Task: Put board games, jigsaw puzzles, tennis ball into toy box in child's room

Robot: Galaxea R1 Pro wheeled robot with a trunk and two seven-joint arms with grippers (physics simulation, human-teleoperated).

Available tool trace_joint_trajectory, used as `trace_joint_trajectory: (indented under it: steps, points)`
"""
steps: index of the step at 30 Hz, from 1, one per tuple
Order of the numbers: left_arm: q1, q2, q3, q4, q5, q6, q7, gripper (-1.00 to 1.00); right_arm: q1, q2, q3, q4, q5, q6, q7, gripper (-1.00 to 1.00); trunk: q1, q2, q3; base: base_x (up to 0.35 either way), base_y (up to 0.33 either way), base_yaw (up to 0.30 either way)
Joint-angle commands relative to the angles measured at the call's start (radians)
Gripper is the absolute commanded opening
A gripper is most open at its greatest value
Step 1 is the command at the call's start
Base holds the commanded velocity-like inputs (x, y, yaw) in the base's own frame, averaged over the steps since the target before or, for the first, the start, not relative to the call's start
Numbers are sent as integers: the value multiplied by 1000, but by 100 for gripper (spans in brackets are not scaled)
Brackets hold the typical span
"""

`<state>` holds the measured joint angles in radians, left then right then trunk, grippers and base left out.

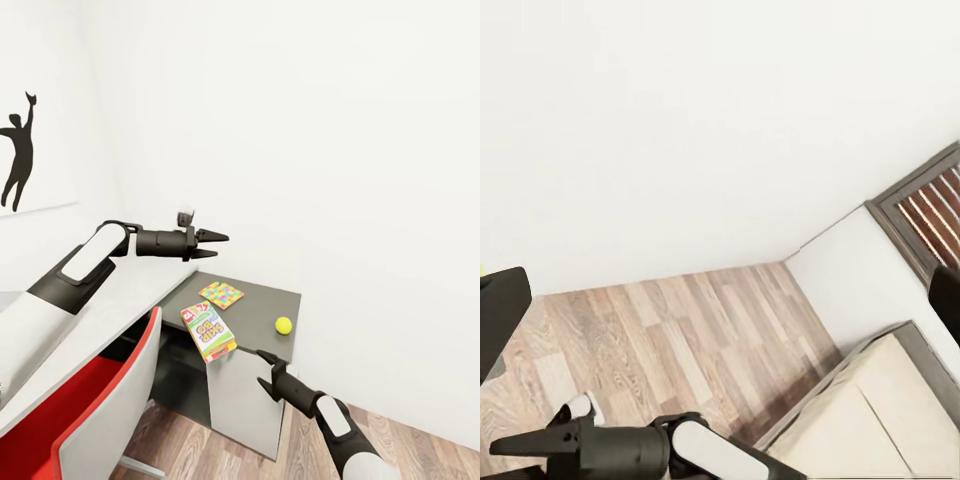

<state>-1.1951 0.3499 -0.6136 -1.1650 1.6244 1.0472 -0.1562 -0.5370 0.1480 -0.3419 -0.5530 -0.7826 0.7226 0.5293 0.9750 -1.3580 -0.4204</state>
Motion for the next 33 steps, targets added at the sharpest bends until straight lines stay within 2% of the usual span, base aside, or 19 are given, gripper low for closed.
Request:
trace_joint_trajectory:
  steps: [1, 6, 17, 25, 32, 33]
  points:
    - [-1, 0, -3, 0, -8, 0, -10, 100, -1, 1, -4, 0, 1, 7, 11, 100, 4, -8, -4, 0, 0, 0]
    - [-1, -2, -12, -2, -8, 0, -10, 100, -12, -4, 6, -3, 2, 18, 42, 100, 23, -43, -20, 0, 0, 0]
    - [-1, 7, -19, -4, -9, 0, -10, 100, -18, -8, 10, -4, 5, 32, 63, 100, 65, -120, -55, 0, 0, 0]
    - [-1, 8, -17, -4, -9, 0, -10, 100, -18, -37, 9, -5, 3, 32, 75, 100, 96, -176, -80, 0, 0, 0]
    - [-1, 8, -16, -4, -9, 0, -10, 100, -19, -41, 10, -6, 4, 32, 77, 100, 123, -225, -102, 0, 0, 0]
    - [-1, 8, -15, -4, -9, 0, -11, 100, -21, -40, 29, -7, 6, 31, 79, 100, 127, -232, -105, 0, 0, 0]
